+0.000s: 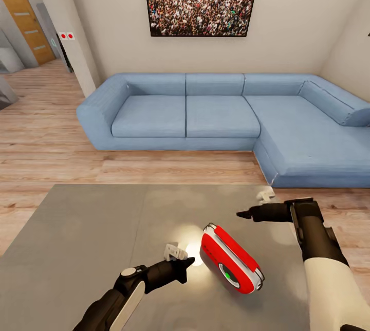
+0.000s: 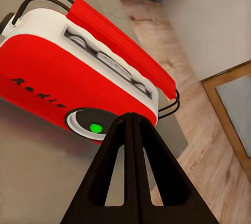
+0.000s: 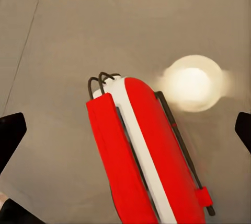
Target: Turn on the radio receiver that's on the table in the living room.
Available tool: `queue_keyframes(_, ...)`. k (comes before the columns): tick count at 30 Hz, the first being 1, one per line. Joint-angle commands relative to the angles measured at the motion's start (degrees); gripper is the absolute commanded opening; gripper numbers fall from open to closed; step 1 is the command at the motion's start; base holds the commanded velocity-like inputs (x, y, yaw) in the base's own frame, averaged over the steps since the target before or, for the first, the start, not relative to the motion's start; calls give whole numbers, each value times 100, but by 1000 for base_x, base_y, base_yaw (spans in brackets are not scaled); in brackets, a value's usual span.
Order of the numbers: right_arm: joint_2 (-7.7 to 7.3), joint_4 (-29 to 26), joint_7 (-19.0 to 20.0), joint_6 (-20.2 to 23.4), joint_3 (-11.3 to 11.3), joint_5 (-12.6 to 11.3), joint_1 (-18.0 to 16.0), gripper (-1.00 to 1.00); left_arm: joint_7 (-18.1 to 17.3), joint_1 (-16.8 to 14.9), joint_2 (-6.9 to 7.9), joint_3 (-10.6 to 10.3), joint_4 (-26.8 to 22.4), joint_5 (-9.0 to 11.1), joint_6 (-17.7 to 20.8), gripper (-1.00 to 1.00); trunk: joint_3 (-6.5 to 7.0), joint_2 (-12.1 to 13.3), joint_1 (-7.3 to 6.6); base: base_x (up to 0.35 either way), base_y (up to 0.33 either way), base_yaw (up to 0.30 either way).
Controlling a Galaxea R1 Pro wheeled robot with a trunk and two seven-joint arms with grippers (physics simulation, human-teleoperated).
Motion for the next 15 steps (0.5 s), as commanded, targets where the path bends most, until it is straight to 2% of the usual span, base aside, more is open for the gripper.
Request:
queue_keyframes(1, -3, 0, 1, 4, -4, 1, 1, 100, 5, 0, 0, -1, 0, 0, 0, -100, 0, 0, 0, 0, 0, 0)
queue_keyframes(6, -11, 3, -3, 15, -13, 13, 4, 100, 25, 0, -6, 4, 0, -7, 34, -100, 0, 0, 0, 0, 0, 0)
queue_keyframes(15, -16, -2, -6, 144, -34, 213, 4, 100, 81, 0, -29, 36, 12, 5, 130, -100, 0, 0, 0, 0, 0, 0)
